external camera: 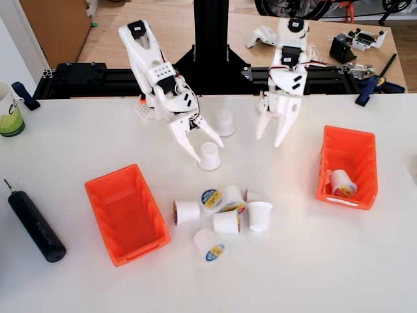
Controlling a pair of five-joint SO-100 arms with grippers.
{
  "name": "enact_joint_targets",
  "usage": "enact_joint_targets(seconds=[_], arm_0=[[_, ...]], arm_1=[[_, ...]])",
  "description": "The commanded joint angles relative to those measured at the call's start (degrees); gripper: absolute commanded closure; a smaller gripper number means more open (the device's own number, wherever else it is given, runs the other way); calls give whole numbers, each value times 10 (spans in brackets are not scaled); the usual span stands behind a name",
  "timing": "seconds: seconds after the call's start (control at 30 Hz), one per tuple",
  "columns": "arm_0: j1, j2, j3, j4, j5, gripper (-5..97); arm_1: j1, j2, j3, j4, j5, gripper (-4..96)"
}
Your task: Sort the coffee pods, blue into left, red into right
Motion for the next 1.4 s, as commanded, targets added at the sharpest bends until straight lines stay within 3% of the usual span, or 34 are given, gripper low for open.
enact_joint_targets(seconds=[0.0,0.6,1.37], arm_0=[[-4,12,4,-18,4,630],[-4,6,77,-119,-18,670],[-18,3,65,-142,-11,777]], arm_1=[[2,-4,-4,-5,7,678],[6,-4,-6,-2,5,679],[8,-4,-7,-2,4,682]])
